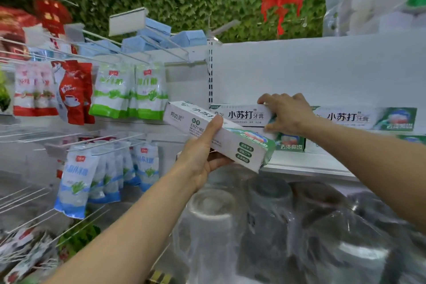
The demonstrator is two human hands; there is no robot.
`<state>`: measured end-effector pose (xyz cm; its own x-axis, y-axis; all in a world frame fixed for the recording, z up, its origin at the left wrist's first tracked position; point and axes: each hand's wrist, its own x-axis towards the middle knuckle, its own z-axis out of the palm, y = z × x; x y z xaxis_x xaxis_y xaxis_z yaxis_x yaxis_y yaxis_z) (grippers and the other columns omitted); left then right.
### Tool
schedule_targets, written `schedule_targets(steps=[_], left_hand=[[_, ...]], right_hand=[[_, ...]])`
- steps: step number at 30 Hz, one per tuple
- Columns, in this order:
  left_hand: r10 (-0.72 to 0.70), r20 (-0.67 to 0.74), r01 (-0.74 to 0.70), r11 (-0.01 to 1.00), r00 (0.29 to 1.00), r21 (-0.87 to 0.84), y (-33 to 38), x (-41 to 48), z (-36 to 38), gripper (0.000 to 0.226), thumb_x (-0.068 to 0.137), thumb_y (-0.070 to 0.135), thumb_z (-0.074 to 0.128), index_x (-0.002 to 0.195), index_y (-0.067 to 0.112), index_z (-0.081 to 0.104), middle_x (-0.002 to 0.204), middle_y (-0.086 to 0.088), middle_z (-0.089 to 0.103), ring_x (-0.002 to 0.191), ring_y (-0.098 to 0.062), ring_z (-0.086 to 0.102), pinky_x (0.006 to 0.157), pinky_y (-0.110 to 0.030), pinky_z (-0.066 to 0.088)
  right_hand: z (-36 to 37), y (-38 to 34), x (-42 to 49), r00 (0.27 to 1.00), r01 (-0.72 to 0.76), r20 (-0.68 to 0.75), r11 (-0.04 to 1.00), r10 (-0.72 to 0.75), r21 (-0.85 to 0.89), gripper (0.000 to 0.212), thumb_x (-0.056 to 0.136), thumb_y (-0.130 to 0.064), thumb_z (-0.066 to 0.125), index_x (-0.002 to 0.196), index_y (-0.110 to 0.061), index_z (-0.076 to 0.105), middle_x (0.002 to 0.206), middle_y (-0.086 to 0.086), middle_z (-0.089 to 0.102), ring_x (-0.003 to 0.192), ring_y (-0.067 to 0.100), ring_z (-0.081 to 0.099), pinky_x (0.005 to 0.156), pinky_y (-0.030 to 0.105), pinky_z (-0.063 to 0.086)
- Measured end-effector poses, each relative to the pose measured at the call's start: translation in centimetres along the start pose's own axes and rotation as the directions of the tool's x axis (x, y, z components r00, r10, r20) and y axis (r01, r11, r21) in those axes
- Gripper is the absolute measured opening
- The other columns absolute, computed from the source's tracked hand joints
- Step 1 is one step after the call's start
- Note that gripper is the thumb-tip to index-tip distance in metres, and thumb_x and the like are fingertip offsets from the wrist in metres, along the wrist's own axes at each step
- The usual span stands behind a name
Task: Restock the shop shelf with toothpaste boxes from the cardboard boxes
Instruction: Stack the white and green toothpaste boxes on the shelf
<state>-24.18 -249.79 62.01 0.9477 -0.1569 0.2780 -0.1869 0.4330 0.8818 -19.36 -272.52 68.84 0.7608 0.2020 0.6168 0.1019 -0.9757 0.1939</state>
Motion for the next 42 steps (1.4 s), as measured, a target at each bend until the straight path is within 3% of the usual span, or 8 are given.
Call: schedule_targets(steps=[7,11,13,16,21,28,32,42], left_hand=[[-0.006,-0.002,0.005,0.998,1.000,-0.063,-0.9,0.7,0.4,0.030,0.083,0.035,0.070,0.103,0.016,0.059,0.075,-0.006,0.072,0.088,-0.029,0.072,0.072,-0.054,0.059],[-0.022,0.020,0.024,0.995,1.000,-0.099,-0.9,0.5,0.8,0.031,0.084,0.031,0.069,0.108,0.015,0.058,0.078,-0.007,0.071,0.087,-0.027,0.071,0.072,-0.052,0.059],[-0.021,0.042,0.025,0.993,0.999,-0.119,-1.0,0.3,1.2,0.027,0.085,0.025,0.069,0.107,0.014,0.059,0.080,-0.007,0.072,0.086,-0.026,0.071,0.074,-0.051,0.059],[0.003,0.057,0.007,0.985,0.998,-0.170,-1.0,0.1,2.3,0.026,0.085,0.016,0.068,0.110,0.015,0.060,0.084,-0.006,0.074,0.084,-0.023,0.072,0.075,-0.046,0.060],[0.072,0.098,-0.045,0.967,0.993,-0.253,-0.8,0.2,5.0,0.047,0.079,0.015,0.071,0.124,0.010,0.058,0.099,-0.008,0.072,0.097,-0.025,0.070,0.088,-0.045,0.056],[0.162,-0.016,-0.158,0.977,0.987,0.143,-0.4,1.8,8.4,0.065,0.089,0.040,0.064,0.141,0.015,0.033,0.128,-0.004,0.051,0.110,-0.018,0.054,0.097,-0.041,0.050],[0.487,0.172,-0.451,0.542,0.856,0.709,-3.8,2.8,9.9,0.079,0.087,0.031,0.066,0.148,0.015,0.019,0.145,-0.004,0.025,0.134,-0.017,0.027,0.112,-0.029,0.024],[0.376,0.578,-0.594,-0.087,0.724,0.800,-6.1,7.1,14.7,0.078,0.090,0.038,0.059,0.153,0.032,0.013,0.161,0.003,0.009,0.149,-0.021,0.003,0.121,-0.044,0.000]], right_hand=[[0.9,0.5,0.2,0.999,0.023,0.025,0.997,-0.025,0.072,0.070,0.071,-0.045,0.075,0.131,-0.033,0.040,0.118,-0.004,0.054,0.109,0.019,0.048,0.095,0.039,0.032],[-0.6,0.3,-0.1,0.998,-0.005,0.062,0.999,0.002,0.044,0.063,0.082,-0.052,0.065,0.139,-0.037,0.042,0.151,0.001,0.032,0.135,0.024,0.031,0.105,0.045,0.029],[-2.3,-0.7,-1.1,1.000,-0.007,-0.014,0.963,0.011,0.269,0.050,0.088,-0.055,0.055,0.135,-0.040,0.049,0.148,-0.005,0.039,0.134,0.017,0.035,0.106,0.044,0.029],[-5.4,-2.4,-3.6,0.981,-0.100,0.184,0.653,-0.061,0.751,0.046,0.083,-0.060,0.058,0.123,-0.039,0.060,0.116,-0.015,0.063,0.103,0.003,0.060,0.094,0.032,0.048],[-6.4,-1.7,-6.1,0.970,-0.019,0.200,0.777,-0.138,0.629,0.038,0.076,-0.038,0.077,0.106,-0.029,0.057,0.097,-0.010,0.061,0.084,0.008,0.060,0.073,0.023,0.050],[-8.5,5.7,-9.2,0.995,-0.021,-0.068,0.838,0.069,0.545,0.043,0.073,-0.031,0.078,0.109,-0.025,0.054,0.096,-0.009,0.060,0.083,0.007,0.059,0.068,0.017,0.046],[-9.2,11.6,-12.1,0.979,-0.093,-0.121,0.887,0.164,0.452,0.049,0.071,-0.019,0.081,0.112,-0.025,0.054,0.094,-0.008,0.061,0.082,0.013,0.058,0.074,0.029,0.048],[-6.1,20.9,-15.8,0.971,-0.212,-0.029,0.914,0.237,0.347,0.057,0.067,-0.008,0.083,0.115,-0.024,0.055,0.100,0.001,0.061,0.087,0.020,0.060,0.076,0.036,0.052]])
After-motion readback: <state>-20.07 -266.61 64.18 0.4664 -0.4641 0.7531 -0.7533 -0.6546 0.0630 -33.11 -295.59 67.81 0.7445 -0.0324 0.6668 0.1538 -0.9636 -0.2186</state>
